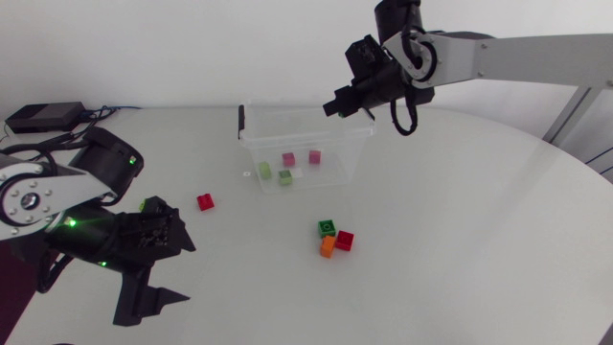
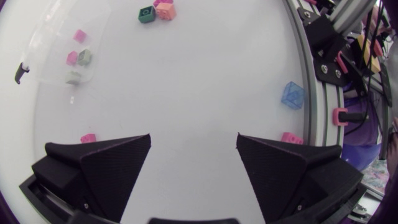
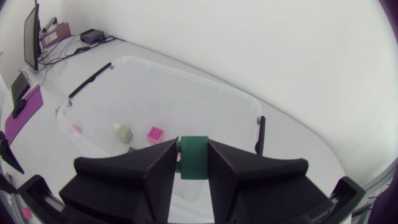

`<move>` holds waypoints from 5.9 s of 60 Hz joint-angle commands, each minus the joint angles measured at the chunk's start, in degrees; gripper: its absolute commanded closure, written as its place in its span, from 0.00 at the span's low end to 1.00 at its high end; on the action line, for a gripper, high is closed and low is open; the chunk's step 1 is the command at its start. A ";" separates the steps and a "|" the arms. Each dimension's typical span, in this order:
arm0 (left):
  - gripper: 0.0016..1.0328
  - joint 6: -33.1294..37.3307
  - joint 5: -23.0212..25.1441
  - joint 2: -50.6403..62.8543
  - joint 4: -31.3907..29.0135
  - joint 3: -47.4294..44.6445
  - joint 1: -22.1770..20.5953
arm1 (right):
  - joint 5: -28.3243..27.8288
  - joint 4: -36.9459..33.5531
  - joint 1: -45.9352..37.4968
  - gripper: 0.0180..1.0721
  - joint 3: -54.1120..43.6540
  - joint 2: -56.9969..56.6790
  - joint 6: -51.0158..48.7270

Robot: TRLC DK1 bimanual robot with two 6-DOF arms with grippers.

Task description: Pick up the duplo bricks and place them in the container

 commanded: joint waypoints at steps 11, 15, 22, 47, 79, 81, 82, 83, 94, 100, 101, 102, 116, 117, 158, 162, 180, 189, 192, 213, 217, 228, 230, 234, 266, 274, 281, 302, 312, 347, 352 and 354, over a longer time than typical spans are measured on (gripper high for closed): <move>0.06 8.87 0.97 -4.69 -5.69 -6.47 -2.19 | 1.87 -0.96 0.28 0.25 7.60 8.37 -0.64; 0.06 9.57 0.97 -5.22 -6.65 -6.73 -2.72 | 2.14 -0.96 0.10 0.14 7.60 8.46 -0.64; 0.06 10.62 0.97 -5.39 -7.53 -7.96 -3.77 | 1.96 -0.96 -0.69 0.07 5.49 5.21 -0.38; 0.06 9.48 1.06 -3.81 -4.28 -14.12 -10.63 | -0.15 2.38 -2.45 0.07 -10.68 -9.38 -0.29; 0.07 5.88 -0.26 6.21 10.31 -17.37 -14.23 | -2.78 3.00 -5.53 0.07 -19.65 -18.70 -0.81; 0.07 5.88 -0.35 7.00 11.36 -16.93 -13.79 | -2.78 3.00 -5.70 0.07 -20.00 -18.79 -0.99; 0.07 5.88 -0.52 7.44 12.24 -16.75 -13.70 | -2.78 3.00 -5.70 0.07 -20.09 -18.88 -0.99; 0.07 5.88 -0.52 7.53 12.42 -16.75 -13.61 | -2.78 3.00 -5.70 0.07 -20.17 -18.88 -1.08; 0.07 6.14 -2.55 10.96 17.69 -12.89 -10.01 | -2.78 3.00 -6.14 0.07 -21.67 -19.75 -1.34; 0.07 6.23 -2.55 10.78 18.22 -10.25 -7.72 | -2.87 3.00 -6.14 0.07 -22.37 -20.46 -1.43; 0.07 6.14 -2.55 10.52 18.04 -9.81 -7.46 | -2.96 3.09 -6.14 0.07 -22.55 -20.63 -1.43; 0.07 6.14 -2.55 10.43 18.04 -9.81 -7.46 | -2.96 3.00 -6.14 0.07 -22.81 -20.81 -1.43; 0.07 4.74 -2.37 2.43 10.22 -7.88 -6.49 | -3.05 3.09 -4.82 0.07 -26.15 -22.57 -1.87; 0.07 4.74 -2.37 2.25 10.05 -7.79 -6.49 | -3.05 3.09 -4.65 0.07 -26.50 -22.66 -1.96; 0.29 -9.42 -3.69 15.70 16.46 -11.92 -10.27 | -2.96 5.46 1.42 0.07 -38.81 -27.23 -3.98; 0.50 -10.21 -3.86 17.20 16.73 -11.48 -10.19 | -4.37 5.46 2.30 0.07 -40.74 -28.02 -5.91; 0.81 -11.26 -5.62 19.48 18.83 -9.46 -9.39 | -11.66 3.09 2.82 0.07 -48.39 -27.58 -16.37; 0.81 -11.79 -5.45 15.88 16.99 -5.24 -8.25 | -14.65 3.26 2.30 0.08 -49.00 -22.74 -20.24; 0.81 -12.14 -5.36 14.82 16.11 -3.39 -7.99 | -14.83 3.70 2.30 0.08 -49.09 -21.34 -21.29; 0.81 -16.97 -0.88 14.82 13.74 13.48 -4.47 | -13.59 7.04 4.67 0.10 -47.51 -13.07 -24.28; 0.81 -18.82 0.00 15.61 15.14 15.85 -4.12 | -13.59 7.57 4.49 0.14 -46.63 -11.23 -24.63; 0.81 -24.00 1.58 17.72 20.50 21.48 -3.95 | -12.01 10.47 4.32 0.25 -45.31 -7.27 -24.72; 0.81 -24.27 1.67 18.16 20.86 22.27 -4.03 | -12.01 10.56 4.32 0.27 -45.22 -7.10 -24.63; 0.81 -25.24 1.76 19.39 21.21 24.29 -4.12 | -12.10 10.56 4.14 0.27 -45.22 -7.19 -24.63; 0.81 -26.91 1.76 22.29 24.02 29.13 -4.82 | -12.63 5.02 1.68 0.09 -46.01 -19.32 -25.51; 0.81 -27.70 1.76 23.61 24.28 32.99 -4.82 | -13.07 6.08 1.59 0.09 -45.57 -15.18 -27.01; 0.81 -28.93 1.67 25.54 25.51 36.42 -4.56 | -13.77 6.08 1.42 0.09 -44.52 -12.72 -27.97; 0.80 -30.68 1.58 35.21 29.21 45.56 -3.86 | -13.77 8.19 1.51 0.16 -40.65 -4.55 -28.85; 0.79 -32.71 1.58 39.96 31.93 48.99 -2.80 | -14.03 8.45 1.51 0.48 -40.12 -3.06 -28.94; 0.07 -32.53 0.62 37.76 33.69 47.67 -1.22 | -14.39 0.28 -0.52 0.74 -37.66 -21.86 -26.65; 0.07 -32.27 0.71 33.46 33.69 44.07 -1.13 | -14.47 0.01 -1.13 0.74 -35.47 -23.09 -25.34; 0.07 -31.48 0.71 31.17 33.69 42.05 -1.13 | -14.47 0.28 -1.39 0.74 -34.24 -23.09 -24.55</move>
